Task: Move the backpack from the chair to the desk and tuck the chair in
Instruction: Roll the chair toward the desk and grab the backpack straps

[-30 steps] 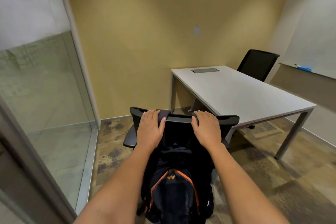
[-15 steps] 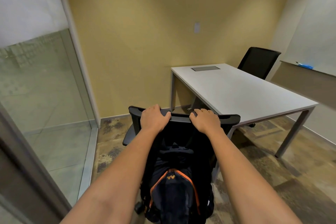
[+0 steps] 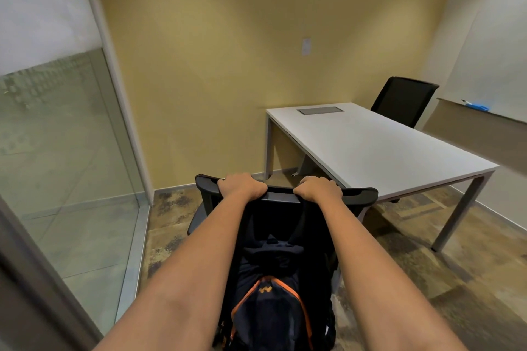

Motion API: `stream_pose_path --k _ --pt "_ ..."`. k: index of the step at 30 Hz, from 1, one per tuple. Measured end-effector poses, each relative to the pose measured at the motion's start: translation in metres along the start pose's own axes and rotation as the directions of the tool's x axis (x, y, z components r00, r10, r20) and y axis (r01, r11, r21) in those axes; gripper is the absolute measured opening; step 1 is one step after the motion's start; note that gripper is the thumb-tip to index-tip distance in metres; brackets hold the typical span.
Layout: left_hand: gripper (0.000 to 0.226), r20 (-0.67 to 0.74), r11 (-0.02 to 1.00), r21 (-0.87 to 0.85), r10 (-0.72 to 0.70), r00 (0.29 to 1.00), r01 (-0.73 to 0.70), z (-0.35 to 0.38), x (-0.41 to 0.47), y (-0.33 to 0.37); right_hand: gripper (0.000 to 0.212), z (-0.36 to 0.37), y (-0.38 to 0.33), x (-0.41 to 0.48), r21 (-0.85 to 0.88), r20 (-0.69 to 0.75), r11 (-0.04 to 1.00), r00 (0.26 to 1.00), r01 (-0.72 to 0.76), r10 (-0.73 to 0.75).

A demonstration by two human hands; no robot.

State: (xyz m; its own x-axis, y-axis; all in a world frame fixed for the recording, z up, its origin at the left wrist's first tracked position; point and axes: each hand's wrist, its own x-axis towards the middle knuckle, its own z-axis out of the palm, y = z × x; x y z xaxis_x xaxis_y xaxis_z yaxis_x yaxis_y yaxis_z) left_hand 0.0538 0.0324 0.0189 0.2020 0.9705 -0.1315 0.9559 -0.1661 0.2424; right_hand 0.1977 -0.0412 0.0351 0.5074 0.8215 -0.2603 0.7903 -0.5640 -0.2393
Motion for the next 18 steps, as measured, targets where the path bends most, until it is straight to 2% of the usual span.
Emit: stream_pose_path --k 3,9,14,18 --pt "0.046 -0.041 1.0 0.01 -0.022 0.999 0.022 0.003 0.001 0.002 0.05 0.003 0.0 0.002 0.027 -0.048 0.999 0.999 0.019 -0.018" --pt "0.043 -0.098 1.0 0.01 -0.004 0.995 0.005 0.005 -0.001 0.001 0.036 0.011 0.005 0.0 0.128 -0.241 0.989 0.969 0.08 -0.047" --pt "0.041 -0.106 1.0 -0.028 0.008 0.994 -0.011 0.004 -0.005 -0.001 0.039 0.007 0.027 -0.001 0.192 -0.338 0.979 0.941 0.063 0.005" --pt "0.041 -0.112 0.999 -0.045 0.025 0.993 -0.03 0.005 -0.008 -0.001 0.037 0.003 0.042 0.0 0.18 -0.39 0.982 0.92 0.051 0.024"
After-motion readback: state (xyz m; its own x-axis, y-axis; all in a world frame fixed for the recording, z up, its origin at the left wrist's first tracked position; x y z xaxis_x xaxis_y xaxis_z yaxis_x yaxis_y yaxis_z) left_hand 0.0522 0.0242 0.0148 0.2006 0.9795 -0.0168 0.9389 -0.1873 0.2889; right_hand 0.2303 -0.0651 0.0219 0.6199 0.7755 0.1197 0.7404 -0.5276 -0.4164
